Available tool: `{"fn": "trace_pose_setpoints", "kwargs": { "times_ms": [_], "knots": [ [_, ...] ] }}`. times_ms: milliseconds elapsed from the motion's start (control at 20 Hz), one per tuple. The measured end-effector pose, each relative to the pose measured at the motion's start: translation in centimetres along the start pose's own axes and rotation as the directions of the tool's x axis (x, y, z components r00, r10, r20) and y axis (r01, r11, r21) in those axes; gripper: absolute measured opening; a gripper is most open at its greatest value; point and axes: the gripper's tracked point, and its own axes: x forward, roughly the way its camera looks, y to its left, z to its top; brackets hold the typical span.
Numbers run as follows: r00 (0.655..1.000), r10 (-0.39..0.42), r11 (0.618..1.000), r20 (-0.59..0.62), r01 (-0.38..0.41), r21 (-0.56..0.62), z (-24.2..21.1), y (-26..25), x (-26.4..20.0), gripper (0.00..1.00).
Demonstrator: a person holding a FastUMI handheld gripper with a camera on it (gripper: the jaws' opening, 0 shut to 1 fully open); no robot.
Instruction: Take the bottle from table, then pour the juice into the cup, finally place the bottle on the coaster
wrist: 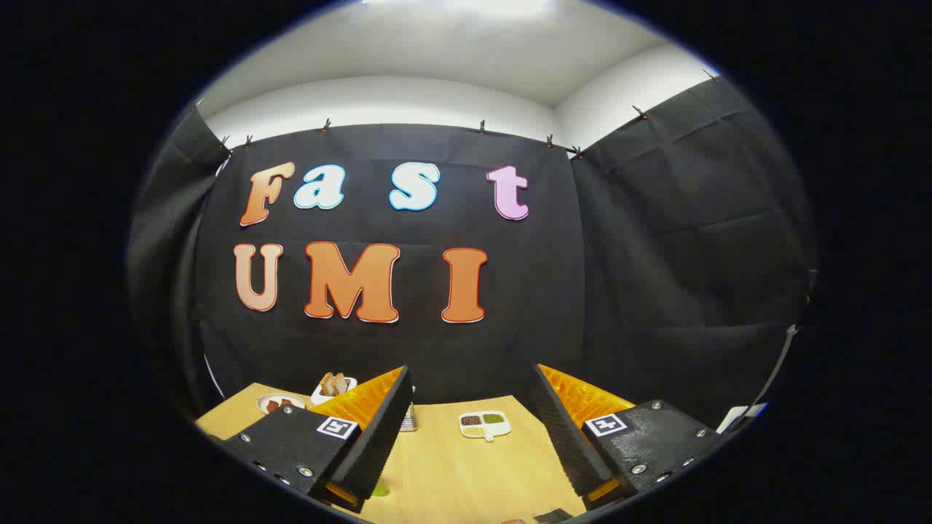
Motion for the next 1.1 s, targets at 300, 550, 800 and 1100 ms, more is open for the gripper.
{"fn": "trace_pose_setpoints", "kwargs": {
  "times_ms": [300,550,800,1100],
  "knots": [
    [0.999,-0.033,0.999,-0.039,0.032,-0.015,-1.4,1.2,-1.9,0.98],
    [0.998,-0.024,0.999,-0.056,0.022,-0.031,-2.1,2.1,-1.7,0.98],
    [0.998,0.001,0.999,-0.068,-0.004,-0.045,-2.7,3.4,-0.9,0.98],
    [0.987,0.085,0.995,-0.136,-0.091,-0.04,-7.2,7.9,-0.3,0.98]
  ]
}}
